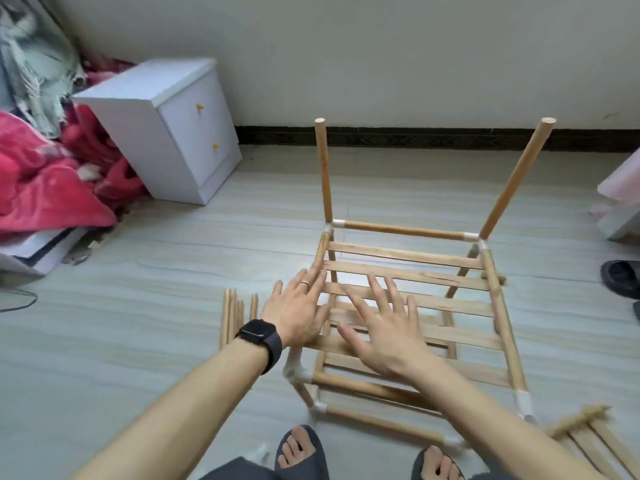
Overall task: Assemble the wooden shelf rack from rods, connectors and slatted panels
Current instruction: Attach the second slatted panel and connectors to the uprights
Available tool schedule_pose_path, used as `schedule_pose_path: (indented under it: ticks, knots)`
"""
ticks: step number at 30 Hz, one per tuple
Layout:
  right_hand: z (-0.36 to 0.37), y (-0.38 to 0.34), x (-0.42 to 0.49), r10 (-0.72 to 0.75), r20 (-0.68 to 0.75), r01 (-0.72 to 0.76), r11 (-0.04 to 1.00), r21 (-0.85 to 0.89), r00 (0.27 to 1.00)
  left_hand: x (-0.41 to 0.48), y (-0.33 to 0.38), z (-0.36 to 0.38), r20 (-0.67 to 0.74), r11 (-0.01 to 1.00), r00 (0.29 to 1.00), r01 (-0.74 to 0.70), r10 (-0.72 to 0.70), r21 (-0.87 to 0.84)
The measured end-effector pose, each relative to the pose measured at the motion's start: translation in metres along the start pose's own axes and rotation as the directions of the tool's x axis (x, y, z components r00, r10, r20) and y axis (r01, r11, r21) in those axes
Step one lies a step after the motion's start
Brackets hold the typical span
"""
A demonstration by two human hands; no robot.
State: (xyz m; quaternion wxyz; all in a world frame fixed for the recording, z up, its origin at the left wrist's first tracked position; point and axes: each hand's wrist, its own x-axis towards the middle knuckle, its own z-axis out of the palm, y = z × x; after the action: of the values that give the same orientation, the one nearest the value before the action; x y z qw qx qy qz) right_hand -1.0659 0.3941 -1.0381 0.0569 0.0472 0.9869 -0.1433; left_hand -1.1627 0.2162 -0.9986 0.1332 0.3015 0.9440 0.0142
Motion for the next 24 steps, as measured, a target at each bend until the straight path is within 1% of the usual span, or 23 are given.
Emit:
schedule_pose_path:
  ticks: [3,8,11,12,13,14,15,16,17,18,19,20,21,22,24]
  knots:
    - [-0.002,0.006,0.026,-0.019,0.028,0.020,0.999,-0.037,0.999,0.002,-0.001,0.024,-0.049,0.994,0.998,0.022,-0.027,-0.109]
    - [-0.012,0.018,0.059,-0.022,0.039,0.025,0.996,-0.082,0.999,0.028,0.001,0.027,-0.109,0.962,0.989,0.065,-0.097,-0.265]
    - [-0.017,0.020,0.072,0.003,0.057,0.003,0.993,-0.117,0.998,0.041,-0.001,0.028,-0.161,0.938,0.982,0.034,-0.095,-0.345]
    - [-0.016,0.018,0.074,0.018,0.057,-0.011,0.992,-0.128,0.998,0.045,-0.005,0.029,-0.185,0.912,0.978,0.016,-0.100,-0.410]
    - [-0.014,0.016,0.075,0.030,0.055,-0.022,0.991,-0.134,0.998,0.048,-0.010,0.030,-0.206,0.859,0.970,0.007,-0.130,-0.511]
    - [-0.012,0.014,0.075,0.035,0.047,-0.029,0.990,-0.135,0.998,0.050,-0.016,0.034,-0.220,0.767,0.954,0.016,-0.204,-0.641]
    - [-0.009,0.013,0.074,0.038,0.035,-0.033,0.991,-0.132,0.999,0.050,-0.024,0.041,-0.204,0.645,0.925,0.055,-0.320,-0.763]
    - [-0.007,0.014,0.074,0.040,0.025,-0.037,0.991,-0.131,0.999,0.050,-0.035,0.052,-0.148,0.527,0.881,0.128,-0.449,-0.840]
    - [-0.005,0.014,0.074,0.044,0.018,-0.041,0.990,-0.134,0.999,0.050,-0.049,0.066,-0.068,0.457,0.830,0.235,-0.554,-0.858]
    - [-0.004,0.015,0.075,0.048,0.014,-0.045,0.989,-0.143,0.999,0.048,-0.065,0.083,0.012,0.448,0.785,0.366,-0.619,-0.816]
    - [-0.003,0.015,0.075,0.051,0.010,-0.049,0.987,-0.150,0.999,0.044,-0.080,0.102,0.084,0.473,0.760,0.483,-0.645,-0.737]
    - [-0.002,0.016,0.075,0.055,0.002,-0.054,0.987,-0.152,0.999,0.038,-0.093,0.121,0.147,0.509,0.747,0.569,-0.648,-0.646]
    - [-0.001,0.016,0.075,0.057,-0.009,-0.058,0.987,-0.147,0.998,0.034,-0.104,0.139,0.203,0.532,0.731,0.631,-0.651,-0.565]
    - [0.000,0.015,0.075,0.060,-0.020,-0.062,0.989,-0.138,0.998,0.031,-0.112,0.156,0.262,0.529,0.705,0.682,-0.659,-0.504]
    - [0.001,0.015,0.075,0.063,-0.038,-0.068,0.990,-0.122,0.997,0.027,-0.118,0.184,0.355,0.500,0.653,0.749,-0.669,-0.436]
